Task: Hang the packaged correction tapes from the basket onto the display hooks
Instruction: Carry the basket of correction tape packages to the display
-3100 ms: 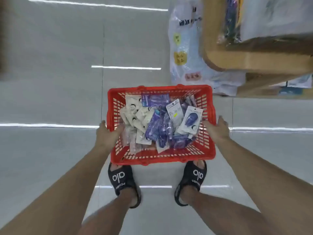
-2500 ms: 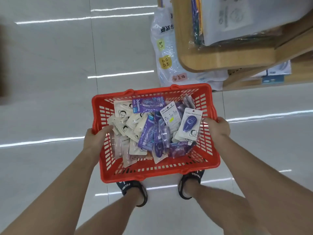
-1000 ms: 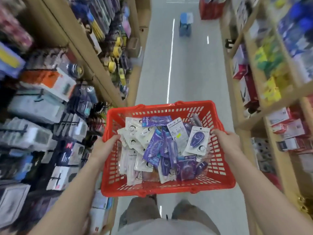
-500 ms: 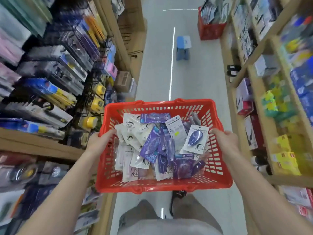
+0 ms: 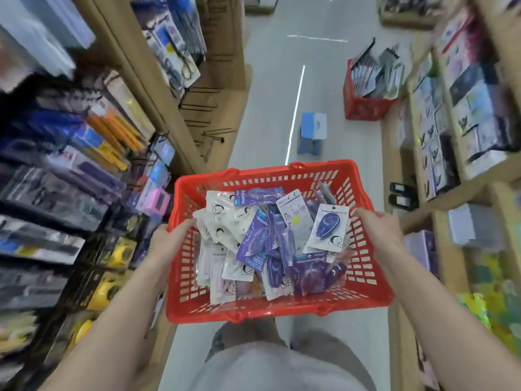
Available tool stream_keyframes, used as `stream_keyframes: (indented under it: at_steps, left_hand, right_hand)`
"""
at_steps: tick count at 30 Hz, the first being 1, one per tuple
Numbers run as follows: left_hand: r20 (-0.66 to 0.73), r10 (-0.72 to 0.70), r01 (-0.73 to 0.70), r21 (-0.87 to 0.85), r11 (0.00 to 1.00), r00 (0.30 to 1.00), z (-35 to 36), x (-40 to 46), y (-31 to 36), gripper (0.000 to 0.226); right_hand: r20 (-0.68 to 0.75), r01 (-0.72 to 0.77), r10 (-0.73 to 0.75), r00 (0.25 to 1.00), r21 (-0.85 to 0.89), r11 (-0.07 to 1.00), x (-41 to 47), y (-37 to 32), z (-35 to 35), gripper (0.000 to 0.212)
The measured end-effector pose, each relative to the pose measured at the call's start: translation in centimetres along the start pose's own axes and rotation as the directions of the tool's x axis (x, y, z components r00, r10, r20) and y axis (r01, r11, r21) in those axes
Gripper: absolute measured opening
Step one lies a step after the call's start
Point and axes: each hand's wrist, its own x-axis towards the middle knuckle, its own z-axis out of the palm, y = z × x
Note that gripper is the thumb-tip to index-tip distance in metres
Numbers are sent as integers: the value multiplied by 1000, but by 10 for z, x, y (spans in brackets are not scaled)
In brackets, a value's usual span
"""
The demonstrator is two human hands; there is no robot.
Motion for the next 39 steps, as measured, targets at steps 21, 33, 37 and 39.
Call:
stream_keyframes:
  at_steps: [21,33,37,39]
  left_hand:
    - [-301,-201,97,-327,940,932,237,292,340,45]
    - [-393,-353,153,-457,876,849,271,439,394,42]
    - [-378,-427,169,-554,815,822,275,446,399,56]
    - [-382,-440,161,-578,800,812,277,448,400,51]
  right_hand:
    - [286,299,-213,934,-300,906,456,-515,140,45]
    - [407,428,-246,879,-452,783,564,-656,289,19]
    - [468,484,-241,850,-513,709,571,-682,326,20]
    - [496,511,-240,835,-534,674,579,-689,345,20]
